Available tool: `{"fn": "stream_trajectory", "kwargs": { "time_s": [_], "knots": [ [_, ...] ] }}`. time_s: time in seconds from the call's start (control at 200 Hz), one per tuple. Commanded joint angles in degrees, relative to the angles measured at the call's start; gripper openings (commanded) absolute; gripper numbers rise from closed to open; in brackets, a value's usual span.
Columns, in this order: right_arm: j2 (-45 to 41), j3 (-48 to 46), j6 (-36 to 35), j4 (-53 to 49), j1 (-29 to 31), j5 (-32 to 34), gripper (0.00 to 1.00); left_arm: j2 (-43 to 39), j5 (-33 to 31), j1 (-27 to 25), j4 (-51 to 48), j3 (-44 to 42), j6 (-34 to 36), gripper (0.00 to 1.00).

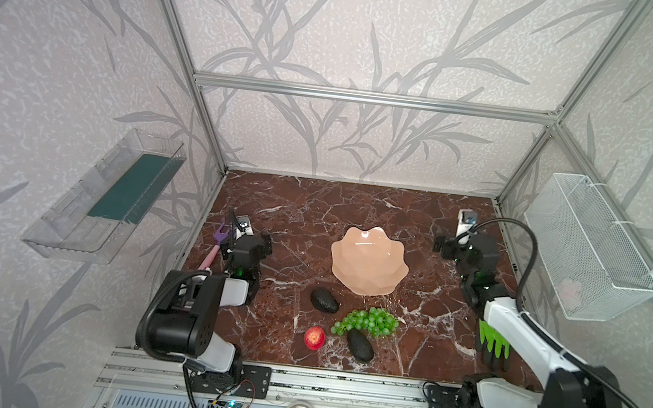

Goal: Place and organize the fake fruits in the fruit bowl
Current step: 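Move the right gripper toward the avocado nearest the robot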

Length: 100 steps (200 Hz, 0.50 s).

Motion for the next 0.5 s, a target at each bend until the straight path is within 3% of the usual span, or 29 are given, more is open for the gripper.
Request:
{"fn": "stream_trajectory", "kwargs": {
  "time_s": [0.0,0.085,0.19,0.245,0.315,0.495],
  "knots": [
    [-7.45,0.35,14.30,-15.00,0.16,-6.58,0.99,-9.72,-8.28,0.13,-20.02,7.15,-10.31,0.99],
    [-12.04,-8.03,16.67,-2.61,-0.41,-19.23,0.99,-17.82,-8.43,0.16,-29.08,8.34,-26.78,0.99],
    [-14.37,-7.60,19.91,-9.48,0.43,-25.56,0.94,-27.87,8.64,0.18,-18.53,0.94,-28.89,0.99],
    [-15.20,-5.68,18.71,-17.55,3.19,-25.50,0.91,-32.14,12.02,0.25,-14.70,-1.90,-33.08,0.99],
    [-16.52,-3.58,15.36,-28.19,8.91,-21.94,0.89,-36.95,13.18,0.23,-21.67,-0.81,-38.08,0.99],
    [-18.10,-2.80,16.22,-47.05,27.03,-11.93,0.83,-42.49,16.28,0.18,-40.05,4.44,-36.32,0.99]
  ]
}}
